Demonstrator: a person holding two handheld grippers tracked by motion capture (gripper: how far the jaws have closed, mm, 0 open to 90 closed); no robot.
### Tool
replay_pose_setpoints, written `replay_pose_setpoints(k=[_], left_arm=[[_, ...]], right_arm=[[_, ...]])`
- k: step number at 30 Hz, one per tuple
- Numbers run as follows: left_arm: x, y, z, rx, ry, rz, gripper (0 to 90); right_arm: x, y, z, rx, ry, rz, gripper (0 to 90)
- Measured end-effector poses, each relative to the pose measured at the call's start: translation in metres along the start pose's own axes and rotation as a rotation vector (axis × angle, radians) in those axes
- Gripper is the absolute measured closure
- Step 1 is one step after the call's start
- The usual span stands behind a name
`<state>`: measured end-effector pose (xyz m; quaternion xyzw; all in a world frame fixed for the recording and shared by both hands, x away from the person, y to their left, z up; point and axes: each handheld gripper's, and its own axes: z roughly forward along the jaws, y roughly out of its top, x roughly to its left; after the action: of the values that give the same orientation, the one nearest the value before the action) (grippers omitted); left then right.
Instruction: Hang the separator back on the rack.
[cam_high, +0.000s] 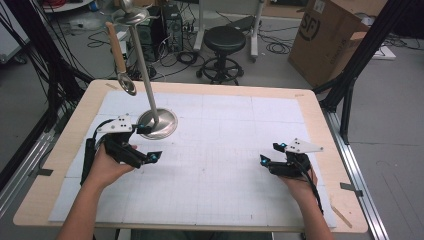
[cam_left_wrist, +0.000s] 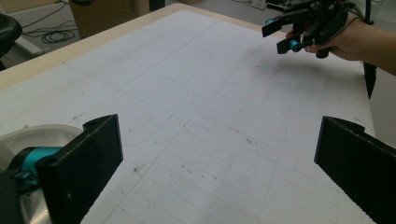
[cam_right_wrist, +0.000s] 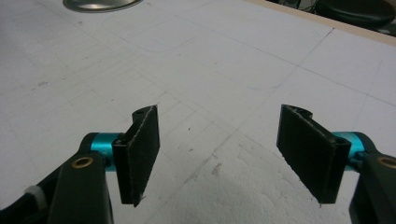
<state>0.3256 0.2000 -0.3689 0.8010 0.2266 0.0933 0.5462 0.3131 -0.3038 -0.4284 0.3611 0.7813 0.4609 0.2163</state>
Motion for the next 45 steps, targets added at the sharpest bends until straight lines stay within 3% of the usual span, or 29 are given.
replay_pose_setpoints(k=[5, 8, 10, 22, 28, 45], left_arm=[[-0.003, -0.011, 0.002, -0.024, 0.017, 0.009, 1.6], [-0.001, -0.017, 0.004, 0.003, 0.041, 0.006, 1.6], [0.0, -0.021, 0.004, -0.008, 0.037, -0.006, 1.6], [0.004, -0.027, 0.011, 0.024, 0.052, -0.008, 1.6], [0.006, -0.029, 0.016, 0.017, 0.048, -0.015, 1.6], [0.004, -0.034, 0.02, 0.028, 0.046, -0.023, 1.6]], right_arm=[[0.001, 0.0, 0.001, 0.005, 0.006, -0.002, 29.5], [0.002, 0.0, 0.001, 0.003, 0.015, -0.01, 29.4], [0.003, 0.0, 0.002, 0.004, 0.026, -0.013, 29.3], [0.007, -0.001, 0.004, 0.014, 0.131, 0.011, 20.1], [0.007, -0.002, -0.002, -0.014, 0.168, 0.032, 18.5], [0.005, -0.003, -0.005, -0.014, 0.148, 0.029, 18.5]])
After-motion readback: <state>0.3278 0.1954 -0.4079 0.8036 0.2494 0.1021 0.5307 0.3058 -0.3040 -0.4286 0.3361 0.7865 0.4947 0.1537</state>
